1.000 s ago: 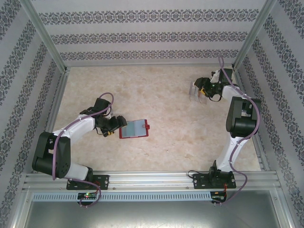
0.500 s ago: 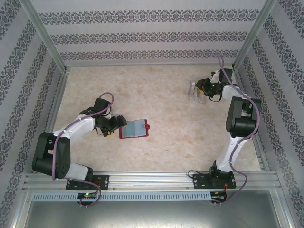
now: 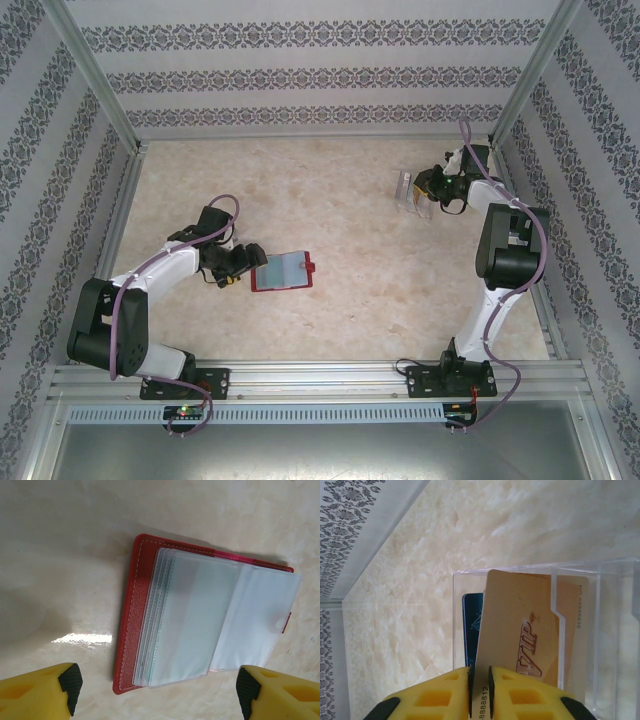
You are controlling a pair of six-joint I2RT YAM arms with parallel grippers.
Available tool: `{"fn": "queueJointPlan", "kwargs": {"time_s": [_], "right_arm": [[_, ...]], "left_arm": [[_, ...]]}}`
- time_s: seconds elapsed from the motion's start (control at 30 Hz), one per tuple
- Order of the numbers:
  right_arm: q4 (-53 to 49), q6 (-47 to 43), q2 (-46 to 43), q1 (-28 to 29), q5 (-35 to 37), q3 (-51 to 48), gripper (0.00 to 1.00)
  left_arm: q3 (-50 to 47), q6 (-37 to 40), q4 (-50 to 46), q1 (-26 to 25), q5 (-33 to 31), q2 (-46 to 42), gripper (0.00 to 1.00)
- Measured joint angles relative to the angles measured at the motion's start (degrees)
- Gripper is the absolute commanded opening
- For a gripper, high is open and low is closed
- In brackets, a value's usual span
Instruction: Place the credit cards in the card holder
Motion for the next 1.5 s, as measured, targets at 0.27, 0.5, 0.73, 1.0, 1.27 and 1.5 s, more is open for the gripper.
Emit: {"fn": "queueJointPlan", "kwargs": {"time_s": [0.27,0.5,0.73,1.0,1.27,1.5], "right_arm": [[-0.3,0.0,0.0,0.0,0.3,0.0,0.04],[-2.0,-1.0,0.0,0.0,0.8,0.0,0.0],[-5.8,-4.1,-0.8,0.0,4.4,0.6,0.05],[-12.6,-8.2,-2.2,1.3,12.6,3.4,0.12],[-15.7,-11.4,-2.8,3.8,17.0,4.6,0.33],[-17.0,-12.2,-2.8,5.0,17.7,6.3,0.48]], "left_arm": [[0.0,0.0,0.0,0.0,0.0,0.0,0.83],[0.0,0.0,0.0,0.0,0.0,0.0,0.83],[0.0,0.0,0.0,0.0,0.0,0.1,0.83],[0.0,0.0,0.0,0.0,0.2,0.2,0.83],[0.0,0.0,0.0,0.0,0.3,0.9,0.83],[0.0,0.0,0.0,0.0,0.4,1.2,0.83]]}}
